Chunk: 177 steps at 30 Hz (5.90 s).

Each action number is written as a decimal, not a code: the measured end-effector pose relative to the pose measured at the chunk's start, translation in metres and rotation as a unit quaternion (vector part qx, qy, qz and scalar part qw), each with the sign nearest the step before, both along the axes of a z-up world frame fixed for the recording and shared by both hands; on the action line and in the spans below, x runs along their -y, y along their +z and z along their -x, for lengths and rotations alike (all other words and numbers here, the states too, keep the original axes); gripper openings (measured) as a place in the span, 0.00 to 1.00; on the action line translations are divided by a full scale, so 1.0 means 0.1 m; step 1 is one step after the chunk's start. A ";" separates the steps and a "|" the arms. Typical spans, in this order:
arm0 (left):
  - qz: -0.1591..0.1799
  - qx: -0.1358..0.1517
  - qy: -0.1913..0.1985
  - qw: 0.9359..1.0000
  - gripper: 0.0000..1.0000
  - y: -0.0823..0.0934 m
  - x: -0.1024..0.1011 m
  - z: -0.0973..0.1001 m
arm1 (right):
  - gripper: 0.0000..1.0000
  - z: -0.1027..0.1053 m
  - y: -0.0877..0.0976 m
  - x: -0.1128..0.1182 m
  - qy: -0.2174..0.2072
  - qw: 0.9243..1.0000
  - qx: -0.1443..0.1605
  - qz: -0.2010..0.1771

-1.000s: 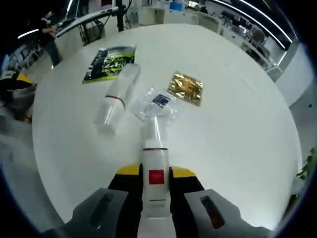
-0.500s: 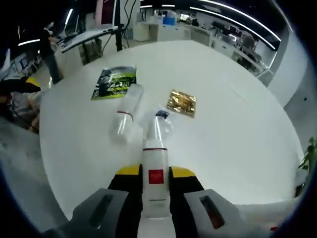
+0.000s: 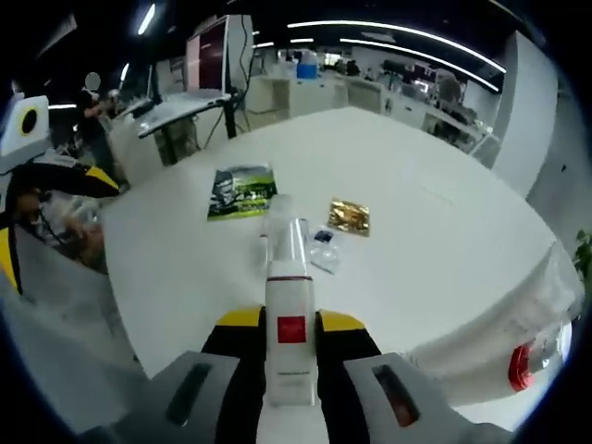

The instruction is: Arrange the skincare products in the storage area until every visible bottle or jar stands upright without overlapping.

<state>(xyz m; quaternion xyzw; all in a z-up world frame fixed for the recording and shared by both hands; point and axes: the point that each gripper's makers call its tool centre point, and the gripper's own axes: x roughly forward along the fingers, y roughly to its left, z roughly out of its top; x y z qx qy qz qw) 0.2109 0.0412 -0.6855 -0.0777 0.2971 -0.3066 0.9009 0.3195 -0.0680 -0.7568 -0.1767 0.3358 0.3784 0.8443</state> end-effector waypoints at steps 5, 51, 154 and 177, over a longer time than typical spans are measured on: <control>0.025 0.008 -0.004 1.000 0.85 0.13 0.11 -0.01 | 0.20 0.11 0.12 -0.01 0.004 1.000 0.013 -0.013; 0.183 0.030 0.071 0.980 0.48 0.70 0.43 -0.15 | 0.20 0.97 1.29 -0.49 0.066 0.977 0.169 -0.114; -0.005 0.193 -0.321 0.927 0.22 1.30 1.19 0.27 | 0.19 1.42 1.62 -0.23 0.292 0.917 0.092 -0.257; -0.026 0.170 -0.347 0.922 0.21 0.98 1.52 0.17 | 0.20 1.28 1.29 0.06 0.257 0.937 0.095 -0.217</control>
